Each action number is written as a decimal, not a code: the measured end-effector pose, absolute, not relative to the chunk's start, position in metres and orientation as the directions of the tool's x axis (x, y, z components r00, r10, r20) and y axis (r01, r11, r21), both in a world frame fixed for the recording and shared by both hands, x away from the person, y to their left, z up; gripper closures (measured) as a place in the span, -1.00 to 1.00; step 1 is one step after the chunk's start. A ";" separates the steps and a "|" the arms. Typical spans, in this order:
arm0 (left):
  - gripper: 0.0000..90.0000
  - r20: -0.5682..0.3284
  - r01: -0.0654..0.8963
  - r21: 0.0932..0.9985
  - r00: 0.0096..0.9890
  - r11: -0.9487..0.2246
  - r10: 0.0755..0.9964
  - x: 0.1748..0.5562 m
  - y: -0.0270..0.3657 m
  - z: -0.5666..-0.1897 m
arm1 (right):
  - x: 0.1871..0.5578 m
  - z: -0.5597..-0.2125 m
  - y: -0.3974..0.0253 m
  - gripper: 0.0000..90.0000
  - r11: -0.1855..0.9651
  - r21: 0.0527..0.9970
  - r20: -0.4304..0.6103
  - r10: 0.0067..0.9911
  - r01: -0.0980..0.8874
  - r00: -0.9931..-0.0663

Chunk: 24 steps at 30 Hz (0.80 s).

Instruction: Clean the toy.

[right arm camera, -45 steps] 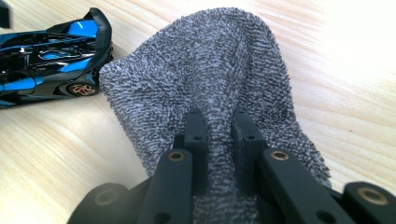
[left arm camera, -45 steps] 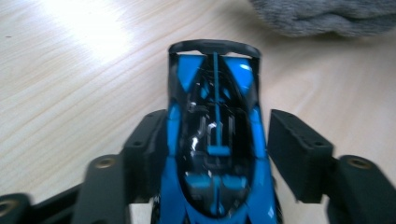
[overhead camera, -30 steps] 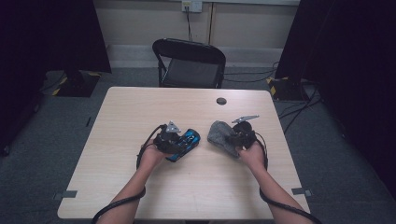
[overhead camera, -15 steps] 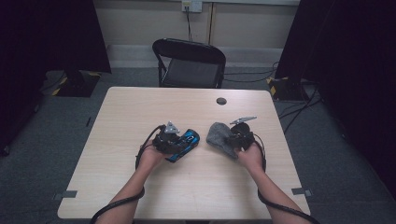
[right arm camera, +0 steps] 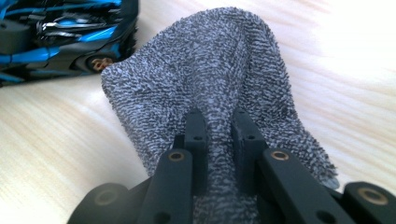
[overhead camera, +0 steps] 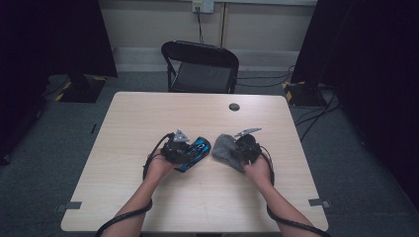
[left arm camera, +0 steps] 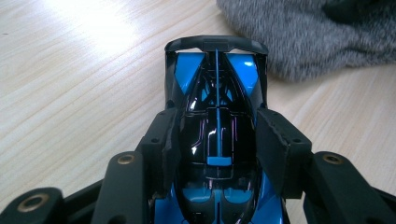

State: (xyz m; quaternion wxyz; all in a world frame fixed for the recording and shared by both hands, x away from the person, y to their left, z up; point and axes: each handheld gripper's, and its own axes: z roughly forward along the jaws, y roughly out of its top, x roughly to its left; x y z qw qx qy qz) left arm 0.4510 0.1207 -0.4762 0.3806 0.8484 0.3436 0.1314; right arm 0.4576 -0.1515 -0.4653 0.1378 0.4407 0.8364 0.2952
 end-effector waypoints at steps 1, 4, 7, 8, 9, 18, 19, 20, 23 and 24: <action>0.12 -0.039 0.483 0.736 0.729 -0.474 0.683 0.451 0.121 -0.476 | 0.456 -0.466 -0.148 0.77 0.443 0.610 0.024 0.818 0.657 -0.575; 0.12 -0.039 0.484 0.735 0.729 -0.474 0.684 0.451 0.121 -0.476 | 0.453 -0.468 -0.139 0.77 0.465 0.605 0.007 0.808 0.646 -0.589; 0.12 -0.039 0.485 0.735 0.728 -0.474 0.684 0.451 0.121 -0.476 | 0.451 -0.469 -0.133 0.77 0.475 0.604 0.000 0.803 0.640 -0.596; 0.12 -0.036 0.483 0.735 0.728 -0.475 0.684 0.451 0.121 -0.476 | 0.449 -0.469 -0.128 0.77 0.491 0.599 -0.005 0.792 0.632 -0.610; 0.12 -0.036 0.484 0.735 0.728 -0.476 0.684 0.451 0.121 -0.476 | 0.448 -0.470 -0.126 0.77 0.495 0.598 -0.005 0.789 0.631 -0.615; 0.12 -0.037 0.484 0.734 0.729 -0.477 0.683 0.450 0.122 -0.476 | 0.438 -0.472 -0.120 0.78 0.502 0.597 0.040 0.760 0.626 -0.648; 0.12 -0.037 0.484 0.734 0.730 -0.478 0.683 0.450 0.122 -0.476 | 0.437 -0.472 -0.119 0.78 0.507 0.596 0.043 0.754 0.622 -0.656; 0.12 -0.036 0.483 0.734 0.730 -0.477 0.683 0.450 0.122 -0.476 | 0.435 -0.472 -0.117 0.78 0.509 0.596 0.049 0.749 0.621 -0.661; 0.12 -0.039 0.484 0.735 0.729 -0.475 0.683 0.450 0.123 -0.476 | 0.431 -0.473 -0.112 0.78 0.515 0.597 0.061 0.735 0.615 -0.676; 0.12 -0.037 0.483 0.736 0.729 -0.475 0.683 0.450 0.123 -0.476 | 0.429 -0.473 -0.111 0.78 0.519 0.597 0.063 0.730 0.612 -0.680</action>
